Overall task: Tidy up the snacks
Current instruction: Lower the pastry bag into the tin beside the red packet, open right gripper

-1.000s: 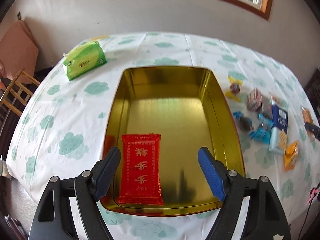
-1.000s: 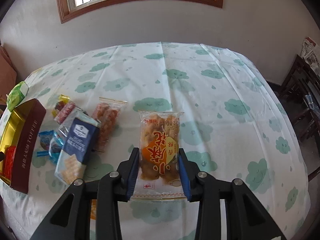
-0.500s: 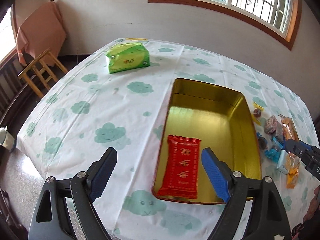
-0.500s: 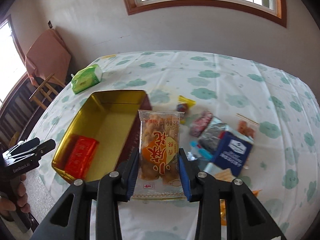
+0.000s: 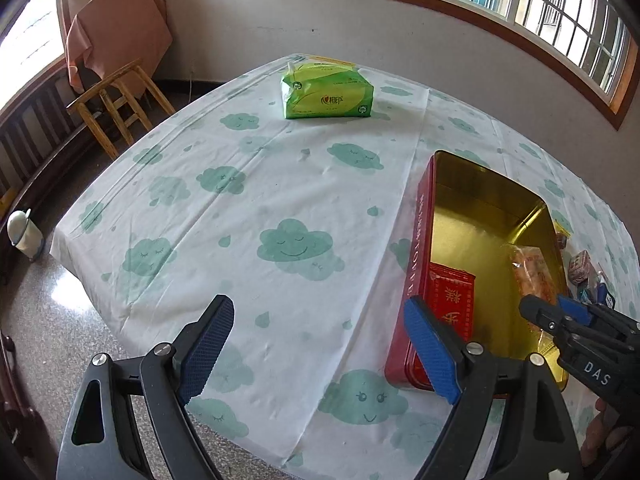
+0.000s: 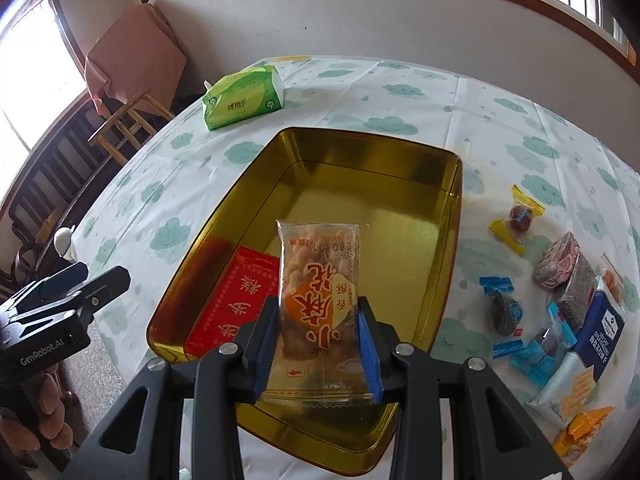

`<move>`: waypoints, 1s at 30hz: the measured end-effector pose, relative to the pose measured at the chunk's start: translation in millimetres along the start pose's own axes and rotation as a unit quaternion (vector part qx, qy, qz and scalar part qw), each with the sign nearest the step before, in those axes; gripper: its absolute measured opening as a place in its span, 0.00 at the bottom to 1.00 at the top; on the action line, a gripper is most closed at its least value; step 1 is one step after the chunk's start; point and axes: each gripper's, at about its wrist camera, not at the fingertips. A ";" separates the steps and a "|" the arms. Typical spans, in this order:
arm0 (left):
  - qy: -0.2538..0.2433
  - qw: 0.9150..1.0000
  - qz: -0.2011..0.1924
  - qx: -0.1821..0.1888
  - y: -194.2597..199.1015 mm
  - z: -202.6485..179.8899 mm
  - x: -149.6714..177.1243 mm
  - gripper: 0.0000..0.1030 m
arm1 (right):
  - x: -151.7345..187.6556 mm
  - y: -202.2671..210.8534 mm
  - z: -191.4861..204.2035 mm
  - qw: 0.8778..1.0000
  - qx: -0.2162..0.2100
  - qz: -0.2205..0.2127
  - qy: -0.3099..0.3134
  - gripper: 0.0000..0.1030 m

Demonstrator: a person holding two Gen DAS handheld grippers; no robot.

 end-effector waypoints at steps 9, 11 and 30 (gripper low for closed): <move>0.009 1.000 0.013 0.006 -8.1 5.5 2.8 0.82 | 3.0 -19.9 13.0 0.999 0.026 0.020 0.025 0.36; 0.010 1.000 0.014 0.009 -8.5 5.6 2.8 0.82 | 2.7 -21.7 13.5 0.999 0.029 0.022 0.027 0.36; -0.001 1.000 0.015 0.017 -8.7 -10.0 5.1 0.82 | 0.6 9.0 -3.4 1.000 0.015 -0.012 0.009 0.40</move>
Point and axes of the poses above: each gripper's, at about its wrist camera, not at the fingertips, and y roughly against the way its jaws point, z to its left, x to its underside, and after that the axes turned 14 degrees about x, right-handed
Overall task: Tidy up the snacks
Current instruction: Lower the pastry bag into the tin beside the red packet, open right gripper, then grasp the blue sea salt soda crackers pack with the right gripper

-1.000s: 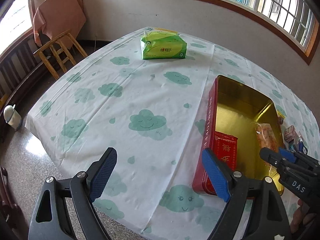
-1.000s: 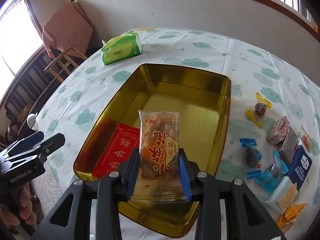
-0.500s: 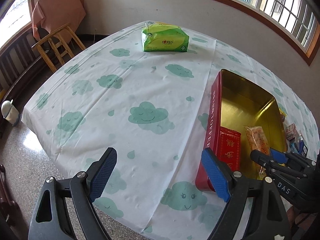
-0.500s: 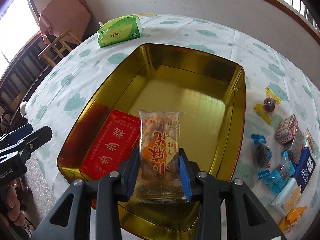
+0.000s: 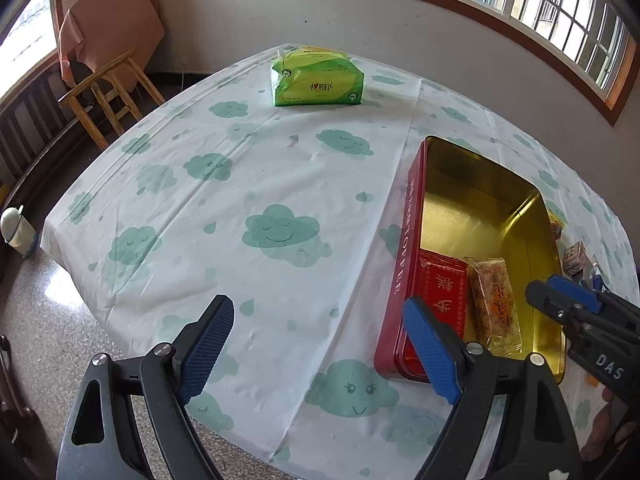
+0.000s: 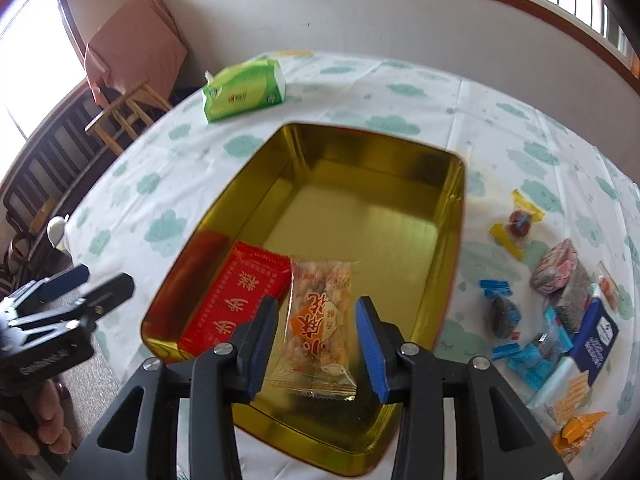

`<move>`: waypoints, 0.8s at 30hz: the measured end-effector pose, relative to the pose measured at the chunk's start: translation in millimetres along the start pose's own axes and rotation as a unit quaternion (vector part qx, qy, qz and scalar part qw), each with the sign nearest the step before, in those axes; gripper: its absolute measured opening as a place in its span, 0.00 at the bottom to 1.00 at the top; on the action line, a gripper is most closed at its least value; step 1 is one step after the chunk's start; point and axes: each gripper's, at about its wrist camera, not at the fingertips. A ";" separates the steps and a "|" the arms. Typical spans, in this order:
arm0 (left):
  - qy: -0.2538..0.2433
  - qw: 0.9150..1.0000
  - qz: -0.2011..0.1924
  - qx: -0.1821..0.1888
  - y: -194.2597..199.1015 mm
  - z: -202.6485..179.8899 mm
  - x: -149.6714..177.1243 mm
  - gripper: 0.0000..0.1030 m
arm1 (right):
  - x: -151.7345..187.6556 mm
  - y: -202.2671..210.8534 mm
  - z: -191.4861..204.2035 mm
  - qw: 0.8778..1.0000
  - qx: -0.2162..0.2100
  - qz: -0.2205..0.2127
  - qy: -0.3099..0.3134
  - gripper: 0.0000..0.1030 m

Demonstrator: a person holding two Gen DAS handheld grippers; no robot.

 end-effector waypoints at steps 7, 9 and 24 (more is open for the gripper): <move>-0.017 1.000 0.000 0.020 0.0 -22.2 3.2 0.82 | 11.4 31.3 -66.2 0.997 0.055 -0.015 -0.055 0.46; -0.025 0.999 0.000 0.026 -0.5 -30.0 4.3 0.82 | 18.8 31.4 -93.6 0.993 0.082 -0.002 -0.079 0.47; -0.065 0.996 0.014 0.054 -10.4 -69.2 11.4 0.82 | 59.4 -12.7 -209.3 0.956 0.138 0.109 -0.236 0.53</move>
Point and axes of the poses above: each gripper's, at about its wrist camera, not at the fingertips, and y roughly against the way its jaws point, z to its left, x to its underside, and after that the axes turned 14 degrees about x, right-handed
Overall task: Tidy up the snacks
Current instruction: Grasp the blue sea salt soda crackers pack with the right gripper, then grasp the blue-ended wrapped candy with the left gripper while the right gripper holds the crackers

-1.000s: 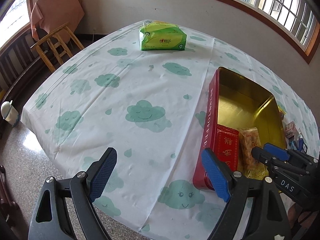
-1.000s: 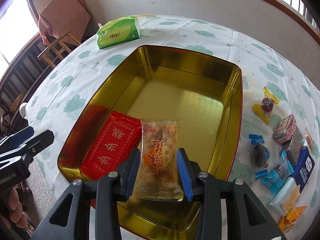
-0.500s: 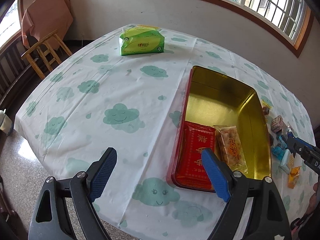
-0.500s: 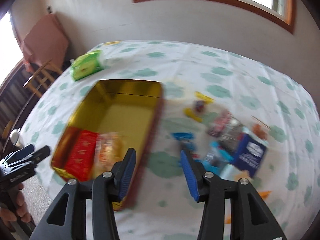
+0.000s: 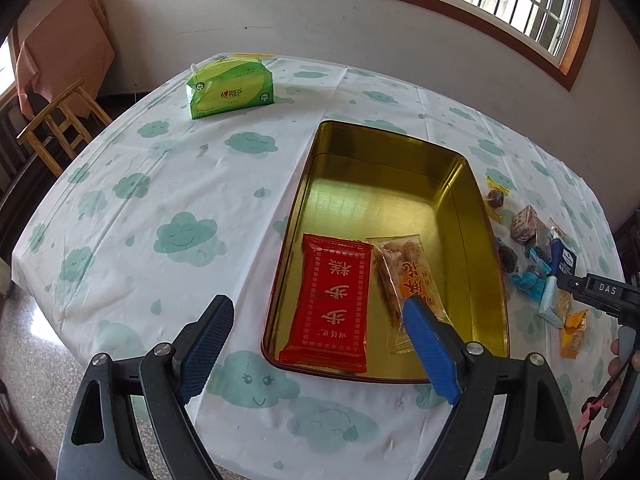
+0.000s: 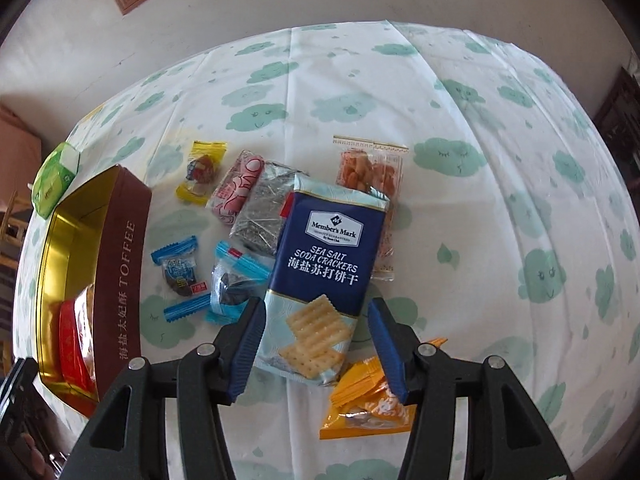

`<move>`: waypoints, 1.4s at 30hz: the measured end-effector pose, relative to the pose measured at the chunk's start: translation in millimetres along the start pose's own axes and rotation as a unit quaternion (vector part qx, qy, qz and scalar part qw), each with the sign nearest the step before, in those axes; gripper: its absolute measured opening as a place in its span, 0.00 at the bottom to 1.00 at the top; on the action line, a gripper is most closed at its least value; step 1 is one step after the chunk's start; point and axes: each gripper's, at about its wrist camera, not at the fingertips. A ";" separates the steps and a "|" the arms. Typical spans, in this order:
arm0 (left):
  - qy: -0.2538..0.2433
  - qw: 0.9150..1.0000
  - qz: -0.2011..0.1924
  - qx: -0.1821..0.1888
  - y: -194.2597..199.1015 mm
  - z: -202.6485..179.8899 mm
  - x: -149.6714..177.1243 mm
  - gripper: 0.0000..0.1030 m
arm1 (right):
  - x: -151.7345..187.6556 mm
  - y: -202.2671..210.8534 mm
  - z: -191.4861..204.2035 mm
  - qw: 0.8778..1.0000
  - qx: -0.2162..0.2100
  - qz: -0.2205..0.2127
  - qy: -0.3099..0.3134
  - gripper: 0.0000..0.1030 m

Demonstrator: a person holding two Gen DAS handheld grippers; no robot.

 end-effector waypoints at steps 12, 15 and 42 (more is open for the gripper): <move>-0.013 1.000 0.006 0.004 -6.7 -17.4 -2.6 0.82 | -8.5 -26.6 10.8 1.000 0.011 0.017 -0.021 0.56; -0.022 1.000 0.008 0.007 -8.5 -26.6 -3.4 0.82 | -7.7 -26.4 9.3 1.000 0.002 0.010 -0.016 0.54; -0.127 0.984 0.059 0.110 -75.5 -184.6 -14.8 0.67 | -4.0 24.3 -91.5 0.992 0.024 -0.121 0.020 0.50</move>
Point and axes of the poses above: each gripper's, at about its wrist camera, not at the fingertips, and y roughly against the way its jaws point, z to its left, x to its underside, and after that the axes turned 14 degrees about x, right-handed
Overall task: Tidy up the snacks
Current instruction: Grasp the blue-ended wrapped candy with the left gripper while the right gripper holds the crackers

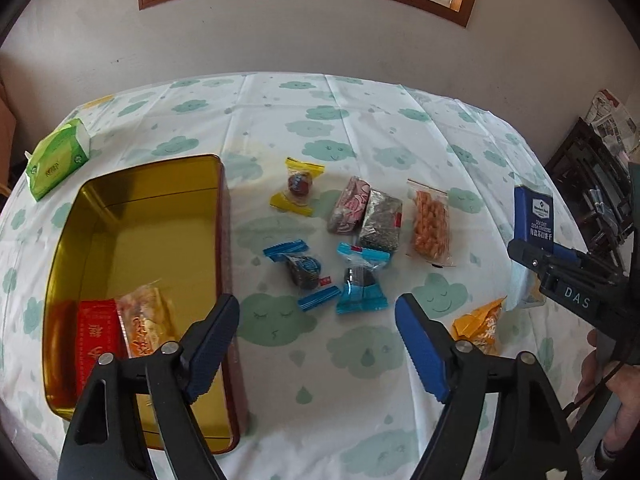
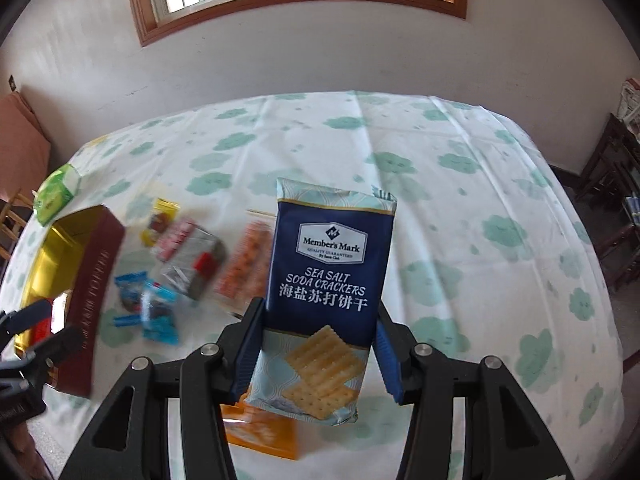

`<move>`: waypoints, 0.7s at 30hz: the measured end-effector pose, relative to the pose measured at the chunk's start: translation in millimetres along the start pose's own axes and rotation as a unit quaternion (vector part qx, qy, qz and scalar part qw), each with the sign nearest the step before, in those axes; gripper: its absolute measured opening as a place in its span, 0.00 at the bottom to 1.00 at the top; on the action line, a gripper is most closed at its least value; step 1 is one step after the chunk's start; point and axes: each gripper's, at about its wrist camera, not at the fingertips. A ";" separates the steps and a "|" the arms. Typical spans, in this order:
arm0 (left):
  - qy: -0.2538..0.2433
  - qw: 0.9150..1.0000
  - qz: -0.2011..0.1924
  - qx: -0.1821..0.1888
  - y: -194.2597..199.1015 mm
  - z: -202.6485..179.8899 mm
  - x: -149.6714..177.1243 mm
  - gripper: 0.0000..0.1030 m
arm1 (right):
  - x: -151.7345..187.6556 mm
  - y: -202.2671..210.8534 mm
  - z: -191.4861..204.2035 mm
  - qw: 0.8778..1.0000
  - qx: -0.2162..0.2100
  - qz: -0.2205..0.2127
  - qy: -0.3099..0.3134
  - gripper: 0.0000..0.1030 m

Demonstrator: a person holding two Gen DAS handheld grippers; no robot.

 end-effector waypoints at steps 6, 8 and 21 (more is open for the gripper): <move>0.015 0.999 0.034 0.020 -34.6 -6.4 -5.0 0.46 | 18.6 -30.0 -33.1 0.999 0.011 0.029 -0.020 0.50; 0.007 0.999 0.037 0.019 -43.0 -10.4 -6.4 0.43 | 23.9 -36.3 -38.1 0.999 0.012 0.034 -0.024 0.50; 0.017 0.997 0.069 0.015 -83.9 -7.8 -16.7 0.29 | 34.6 -54.9 -42.3 0.998 -0.002 0.048 -0.029 0.49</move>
Point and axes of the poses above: each gripper's, at about its wrist camera, not at the fingertips, and y roughly against the way its jaws point, z to its left, x to its underside, and after that the axes turned 14 degrees about x, right-handed
